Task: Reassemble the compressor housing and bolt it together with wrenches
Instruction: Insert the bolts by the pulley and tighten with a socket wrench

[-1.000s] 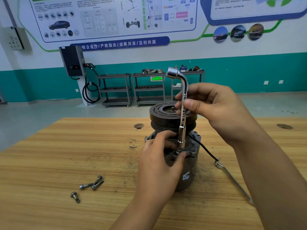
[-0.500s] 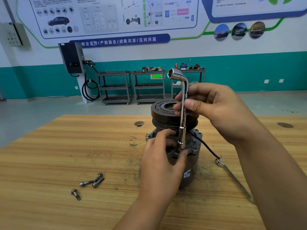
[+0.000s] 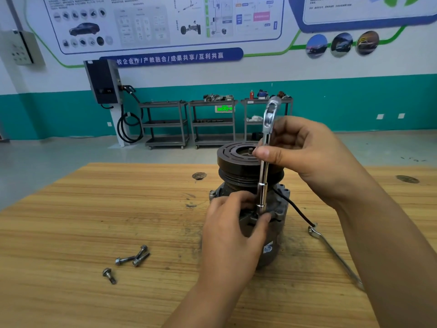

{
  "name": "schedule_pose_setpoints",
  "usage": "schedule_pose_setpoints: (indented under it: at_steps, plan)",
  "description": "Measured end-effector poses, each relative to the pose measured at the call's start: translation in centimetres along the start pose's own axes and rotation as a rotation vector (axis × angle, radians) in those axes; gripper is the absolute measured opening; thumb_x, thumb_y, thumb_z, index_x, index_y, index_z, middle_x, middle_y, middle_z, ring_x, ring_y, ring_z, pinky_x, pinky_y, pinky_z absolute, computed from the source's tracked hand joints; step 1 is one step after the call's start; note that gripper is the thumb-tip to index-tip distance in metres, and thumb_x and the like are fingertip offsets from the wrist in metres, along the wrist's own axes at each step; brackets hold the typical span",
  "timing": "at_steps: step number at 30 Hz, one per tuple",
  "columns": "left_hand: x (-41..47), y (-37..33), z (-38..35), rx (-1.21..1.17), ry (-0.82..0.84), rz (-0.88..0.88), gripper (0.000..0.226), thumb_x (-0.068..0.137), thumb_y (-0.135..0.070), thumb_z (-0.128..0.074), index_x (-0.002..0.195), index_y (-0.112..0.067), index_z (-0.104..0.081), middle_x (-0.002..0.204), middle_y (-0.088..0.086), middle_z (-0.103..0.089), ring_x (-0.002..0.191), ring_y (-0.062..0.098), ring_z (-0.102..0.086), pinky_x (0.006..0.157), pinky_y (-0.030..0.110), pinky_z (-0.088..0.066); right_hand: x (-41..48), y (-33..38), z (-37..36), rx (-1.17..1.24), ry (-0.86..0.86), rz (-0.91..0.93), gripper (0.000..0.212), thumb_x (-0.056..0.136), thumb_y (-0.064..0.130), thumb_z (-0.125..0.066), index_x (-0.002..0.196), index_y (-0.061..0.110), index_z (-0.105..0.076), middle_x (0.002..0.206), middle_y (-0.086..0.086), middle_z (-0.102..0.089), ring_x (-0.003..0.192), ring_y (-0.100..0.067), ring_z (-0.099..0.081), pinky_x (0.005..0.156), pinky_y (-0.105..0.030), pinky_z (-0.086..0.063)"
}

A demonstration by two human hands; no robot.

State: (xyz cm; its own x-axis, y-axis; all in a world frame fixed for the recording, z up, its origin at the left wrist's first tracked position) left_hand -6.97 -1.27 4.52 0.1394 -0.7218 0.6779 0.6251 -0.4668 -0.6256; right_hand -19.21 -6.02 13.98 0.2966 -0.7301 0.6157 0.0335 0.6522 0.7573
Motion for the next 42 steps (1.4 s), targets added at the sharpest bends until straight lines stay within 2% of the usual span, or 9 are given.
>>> schedule_pose_setpoints:
  at_steps: [4, 7, 13, 21, 24, 28, 32, 38, 42]
  plan:
    - [0.3, -0.2, 0.0, -0.026, -0.01, 0.023, 0.02, 0.077, -0.035, -0.072, 0.089, -0.04, -0.057, 0.088, -0.021, -0.055, 0.092, -0.005, -0.052, 0.077, 0.002, -0.035, -0.1, 0.0, -0.2, 0.016, 0.012, 0.0, 0.034, 0.058, 0.031, -0.072, 0.089, 0.021, -0.062, 0.075, 0.008, -0.068, 0.075, -0.005, -0.065, 0.068, -0.016, -0.051]
    - [0.3, 0.0, 0.0, -0.029, -0.001, 0.02, 0.012, 0.082, -0.03, -0.07, 0.094, -0.031, -0.066, 0.089, -0.021, -0.053, 0.092, -0.006, -0.051, 0.078, 0.001, -0.034, -0.2, 0.0, -0.3, -0.029, 0.082, -0.003, 0.016, 0.076, 0.024, -0.065, 0.092, 0.025, -0.064, 0.079, 0.014, -0.069, 0.082, 0.0, -0.065, 0.071, -0.013, -0.049]
    - [0.5, -0.3, 0.2, -0.042, 0.016, -0.021, 0.03, 0.082, -0.035, -0.054, 0.105, -0.025, -0.07, 0.086, -0.024, -0.05, 0.093, -0.004, -0.048, 0.074, 0.004, -0.035, -0.4, 0.0, -0.2, 0.006, 0.178, -0.044, 0.024, 0.088, -0.002, -0.052, 0.098, 0.018, -0.062, 0.086, 0.006, -0.073, 0.089, -0.007, -0.068, 0.075, -0.015, -0.05]
    - [1.4, -0.5, 1.6, -0.156, -0.114, -0.099, 0.014, 0.088, -0.025, -0.051, 0.092, -0.024, -0.065, 0.086, -0.015, -0.062, 0.083, -0.001, -0.055, 0.07, 0.008, -0.039, -0.3, 0.1, -0.4, -0.101, 0.128, -0.027, 0.008, 0.079, 0.018, -0.066, 0.085, 0.024, -0.065, 0.077, 0.01, -0.066, 0.079, -0.007, -0.062, 0.071, -0.02, -0.049]
    - [3.5, -1.8, 3.6, -0.216, -0.205, -0.181, 0.006, 0.089, -0.033, -0.05, 0.092, -0.034, -0.055, 0.087, -0.012, -0.06, 0.084, 0.001, -0.057, 0.072, 0.011, -0.042, -0.3, 0.1, -0.4, -0.133, 0.108, -0.025, 0.025, 0.067, 0.035, -0.067, 0.086, 0.019, -0.064, 0.08, 0.001, -0.063, 0.08, -0.019, -0.061, 0.075, -0.033, -0.051]
    - [7.1, -4.1, 4.1, -0.43, -0.066, -0.182, 0.02, 0.08, -0.035, -0.067, 0.097, -0.035, -0.057, 0.096, -0.015, -0.066, 0.097, 0.004, -0.062, 0.085, 0.023, -0.05, -0.3, 0.3, -0.4, -0.152, 0.089, -0.025, 0.036, 0.064, 0.04, -0.068, 0.093, 0.018, -0.065, 0.089, -0.007, -0.066, 0.089, -0.023, -0.064, 0.082, -0.042, -0.054]
    - [9.1, -5.1, 3.0, -0.663, 0.016, -0.096, 0.016, 0.077, -0.011, -0.075, 0.085, -0.018, -0.063, 0.074, -0.011, -0.069, 0.074, 0.001, -0.066, 0.066, 0.014, -0.05, -0.2, 0.3, -0.5, -0.162, 0.067, -0.035, 0.048, 0.062, 0.04, -0.071, 0.101, 0.014, -0.064, 0.098, -0.012, -0.067, 0.095, -0.028, -0.063, 0.086, -0.054, -0.05]
    - [9.8, -4.7, 1.8, -0.726, 0.057, -0.024, 0.022, 0.074, -0.011, -0.078, 0.08, -0.019, -0.058, 0.061, -0.01, -0.065, 0.06, 0.005, -0.063, 0.056, 0.016, -0.049, -0.2, 0.5, -0.7, -0.121, 0.048, -0.014, 0.042, 0.06, 0.036, -0.073, 0.1, 0.025, -0.066, 0.096, -0.005, -0.07, 0.09, -0.017, -0.067, 0.081, -0.039, -0.056]
    - [9.8, -4.2, 2.0, -0.704, 0.029, -0.073, 0.011, 0.081, -0.015, -0.07, 0.081, -0.016, -0.059, 0.065, -0.007, -0.064, 0.063, 0.006, -0.062, 0.057, 0.017, -0.05, 0.0, -0.1, -0.3, -0.069, 0.112, -0.059, 0.018, 0.078, 0.008, -0.071, 0.094, 0.012, -0.066, 0.087, -0.004, -0.072, 0.085, -0.015, -0.069, 0.078, -0.03, -0.055]
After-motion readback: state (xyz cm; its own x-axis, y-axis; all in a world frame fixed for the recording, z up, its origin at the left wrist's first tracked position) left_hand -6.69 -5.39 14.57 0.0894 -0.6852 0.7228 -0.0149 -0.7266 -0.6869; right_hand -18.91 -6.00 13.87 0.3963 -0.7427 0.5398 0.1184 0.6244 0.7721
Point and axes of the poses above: each hand's wrist, its own x-axis towards the middle knuckle, its own z-axis out of the back of the hand, y = z × x, the point moved 5 cm from there along x, towards the middle knuckle
